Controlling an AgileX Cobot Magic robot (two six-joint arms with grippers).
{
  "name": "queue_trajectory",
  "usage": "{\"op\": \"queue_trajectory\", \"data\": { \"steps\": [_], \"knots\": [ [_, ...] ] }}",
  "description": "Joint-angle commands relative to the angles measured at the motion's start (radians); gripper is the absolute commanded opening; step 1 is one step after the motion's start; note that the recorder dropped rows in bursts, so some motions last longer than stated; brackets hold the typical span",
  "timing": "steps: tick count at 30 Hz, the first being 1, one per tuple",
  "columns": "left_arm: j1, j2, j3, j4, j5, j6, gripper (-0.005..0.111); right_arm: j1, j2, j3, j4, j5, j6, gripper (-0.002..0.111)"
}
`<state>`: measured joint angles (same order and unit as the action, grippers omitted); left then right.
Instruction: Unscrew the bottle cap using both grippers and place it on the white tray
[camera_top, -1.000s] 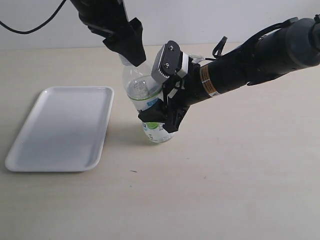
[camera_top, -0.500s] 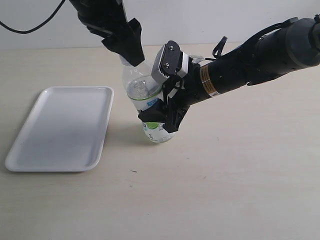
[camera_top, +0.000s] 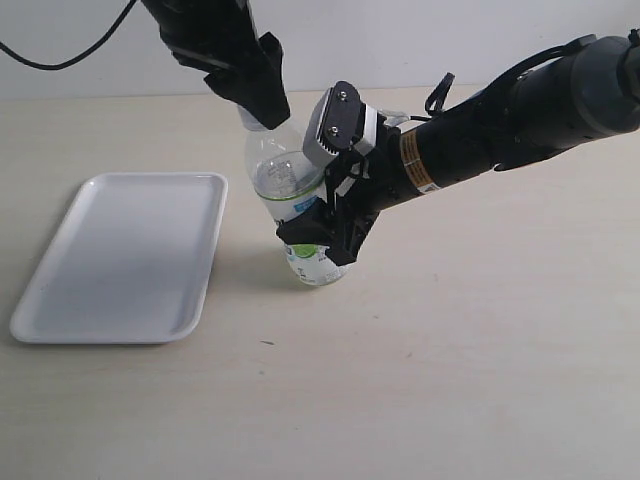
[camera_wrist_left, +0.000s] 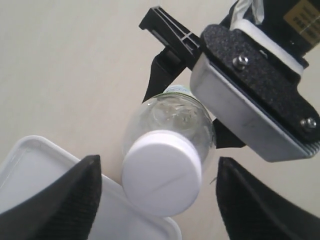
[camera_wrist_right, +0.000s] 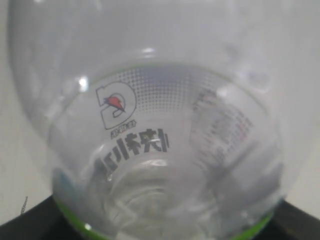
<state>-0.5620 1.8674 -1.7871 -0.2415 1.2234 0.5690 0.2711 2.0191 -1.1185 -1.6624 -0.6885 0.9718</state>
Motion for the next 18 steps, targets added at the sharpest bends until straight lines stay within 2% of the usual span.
{"op": "queue_trajectory", "data": {
  "steps": [1, 5, 11, 18],
  "knots": [
    [0.004, 0.021, -0.007, -0.008, -0.002, 0.000, 0.064, -0.004, 0.003, 0.004, -0.020, 0.010, -0.001, 0.000],
    [0.004, 0.028, -0.007, -0.008, -0.002, 0.000, 0.064, -0.004, 0.003, 0.004, -0.020, 0.010, -0.001, 0.000],
    [0.004, 0.024, -0.007, -0.006, -0.002, 0.000, 0.045, -0.004, 0.003, 0.004, -0.020, 0.010, -0.001, 0.000],
    [0.004, 0.012, -0.007, -0.006, -0.002, 0.000, 0.060, -0.004, 0.003, 0.004, -0.020, 0.010, -0.001, 0.000]
  ]
}}
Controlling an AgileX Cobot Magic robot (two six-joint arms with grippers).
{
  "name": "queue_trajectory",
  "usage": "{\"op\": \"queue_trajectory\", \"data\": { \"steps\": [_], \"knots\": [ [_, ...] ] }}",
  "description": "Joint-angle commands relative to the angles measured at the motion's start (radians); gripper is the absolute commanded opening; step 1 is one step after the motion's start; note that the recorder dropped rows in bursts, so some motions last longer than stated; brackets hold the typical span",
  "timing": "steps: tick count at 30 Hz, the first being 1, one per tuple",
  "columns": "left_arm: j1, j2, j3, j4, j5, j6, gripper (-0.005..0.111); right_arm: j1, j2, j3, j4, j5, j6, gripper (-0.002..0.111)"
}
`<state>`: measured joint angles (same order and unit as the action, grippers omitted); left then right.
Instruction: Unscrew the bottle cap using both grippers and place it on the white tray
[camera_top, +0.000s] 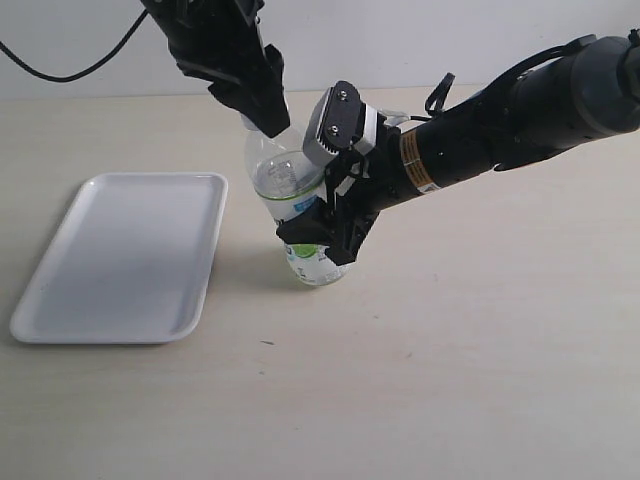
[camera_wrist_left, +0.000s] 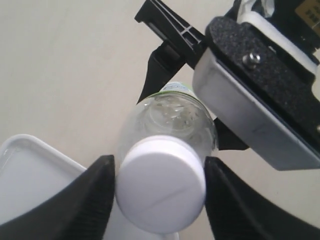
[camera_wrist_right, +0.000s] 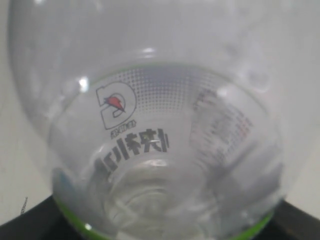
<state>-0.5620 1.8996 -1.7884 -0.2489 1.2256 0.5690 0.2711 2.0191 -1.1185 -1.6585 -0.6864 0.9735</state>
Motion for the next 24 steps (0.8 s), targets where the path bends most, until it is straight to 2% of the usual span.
{"op": "queue_trajectory", "data": {
  "steps": [1, 16, 19, 24],
  "knots": [
    [0.004, -0.023, -0.006, 0.001, -0.004, 0.000, 0.061, -0.004, 0.003, 0.004, -0.024, 0.008, -0.003, 0.000],
    [0.004, -0.031, -0.006, 0.001, -0.004, 0.000, 0.060, -0.004, 0.003, 0.004, -0.024, 0.008, -0.003, 0.000],
    [0.004, -0.031, -0.006, 0.001, -0.004, -0.004, 0.048, -0.004, 0.003, 0.004, -0.024, 0.008, -0.003, 0.000],
    [0.004, -0.031, -0.006, 0.001, -0.004, -0.016, 0.015, -0.004, 0.003, 0.004, -0.024, 0.004, -0.003, 0.000]
  ]
}}
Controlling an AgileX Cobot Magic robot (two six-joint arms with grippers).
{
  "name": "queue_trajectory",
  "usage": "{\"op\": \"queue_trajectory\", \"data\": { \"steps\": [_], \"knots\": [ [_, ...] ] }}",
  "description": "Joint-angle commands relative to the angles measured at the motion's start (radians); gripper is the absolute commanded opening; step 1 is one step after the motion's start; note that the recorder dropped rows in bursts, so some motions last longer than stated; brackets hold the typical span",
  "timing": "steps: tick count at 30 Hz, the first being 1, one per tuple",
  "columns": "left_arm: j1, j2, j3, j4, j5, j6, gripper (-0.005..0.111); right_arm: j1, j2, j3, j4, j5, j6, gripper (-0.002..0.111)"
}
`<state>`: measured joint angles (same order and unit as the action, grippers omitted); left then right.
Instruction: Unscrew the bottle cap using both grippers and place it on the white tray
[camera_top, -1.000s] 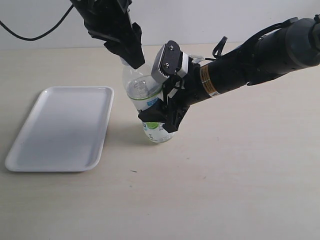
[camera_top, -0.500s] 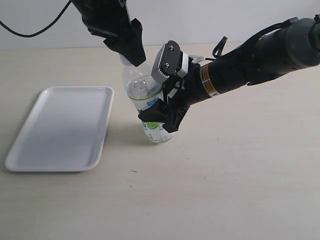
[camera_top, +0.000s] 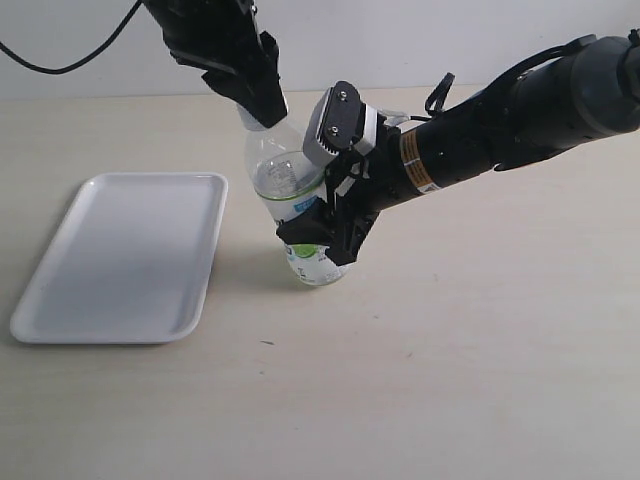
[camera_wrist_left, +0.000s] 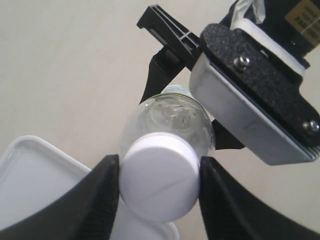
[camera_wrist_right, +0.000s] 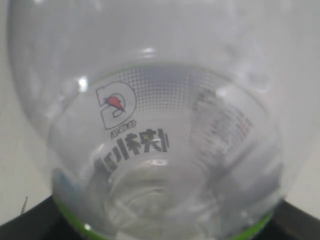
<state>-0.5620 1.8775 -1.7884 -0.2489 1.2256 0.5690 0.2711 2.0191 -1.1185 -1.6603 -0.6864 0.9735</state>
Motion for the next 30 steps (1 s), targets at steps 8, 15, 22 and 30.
{"op": "queue_trajectory", "data": {
  "steps": [8, 15, 22, 30],
  "knots": [
    [0.004, -0.009, -0.006, 0.001, -0.004, -0.105, 0.000, -0.004, 0.003, 0.004, -0.022, 0.004, -0.003, 0.000],
    [0.004, -0.009, -0.006, -0.001, -0.004, -0.335, 0.000, -0.004, 0.003, 0.004, -0.022, 0.004, -0.003, 0.000],
    [0.004, -0.009, -0.006, -0.001, -0.004, -0.528, 0.000, -0.004, 0.003, 0.004, -0.022, 0.006, -0.003, 0.000],
    [0.004, -0.009, -0.006, -0.001, -0.004, -0.716, 0.000, -0.004, 0.003, 0.004, -0.022, 0.008, -0.003, 0.000]
  ]
}}
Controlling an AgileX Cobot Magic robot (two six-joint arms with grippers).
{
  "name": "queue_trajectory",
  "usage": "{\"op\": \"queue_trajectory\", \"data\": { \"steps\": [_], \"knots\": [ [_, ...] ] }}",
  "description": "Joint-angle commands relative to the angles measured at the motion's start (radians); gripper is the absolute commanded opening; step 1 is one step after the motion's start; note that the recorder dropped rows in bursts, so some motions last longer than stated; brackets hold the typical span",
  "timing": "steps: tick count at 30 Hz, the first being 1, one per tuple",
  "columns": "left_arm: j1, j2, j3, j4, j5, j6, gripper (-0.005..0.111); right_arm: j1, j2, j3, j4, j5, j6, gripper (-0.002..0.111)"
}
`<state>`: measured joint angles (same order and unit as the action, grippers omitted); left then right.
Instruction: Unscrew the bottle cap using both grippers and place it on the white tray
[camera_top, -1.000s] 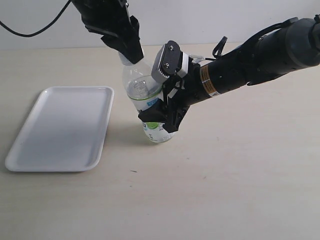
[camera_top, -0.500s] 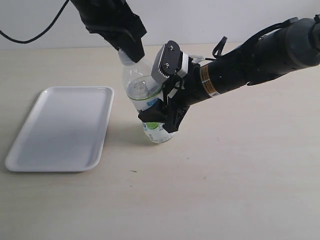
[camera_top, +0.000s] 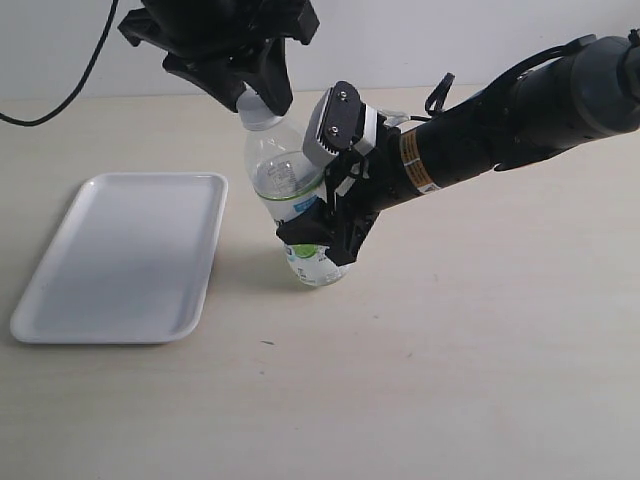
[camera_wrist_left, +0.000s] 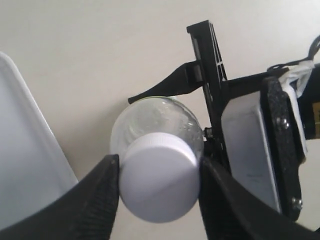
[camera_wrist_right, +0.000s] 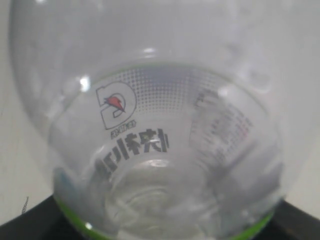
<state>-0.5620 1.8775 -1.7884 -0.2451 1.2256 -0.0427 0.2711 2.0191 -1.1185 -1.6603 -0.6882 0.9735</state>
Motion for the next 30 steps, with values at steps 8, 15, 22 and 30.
{"op": "queue_trajectory", "data": {
  "steps": [8, 15, 22, 30],
  "knots": [
    [0.004, -0.009, -0.006, -0.005, -0.004, -0.319, 0.000, -0.004, 0.003, 0.004, -0.022, 0.010, -0.003, 0.000],
    [0.004, -0.009, -0.006, -0.005, -0.004, -0.370, 0.000, -0.004, 0.003, 0.004, -0.022, 0.010, -0.005, 0.000],
    [0.004, -0.009, -0.006, -0.005, -0.004, -0.377, 0.004, -0.004, 0.003, 0.004, -0.022, 0.010, -0.005, 0.000],
    [0.004, -0.009, -0.006, -0.002, -0.004, -0.337, 0.062, -0.004, 0.003, 0.004, -0.022, 0.010, -0.005, 0.000]
  ]
}}
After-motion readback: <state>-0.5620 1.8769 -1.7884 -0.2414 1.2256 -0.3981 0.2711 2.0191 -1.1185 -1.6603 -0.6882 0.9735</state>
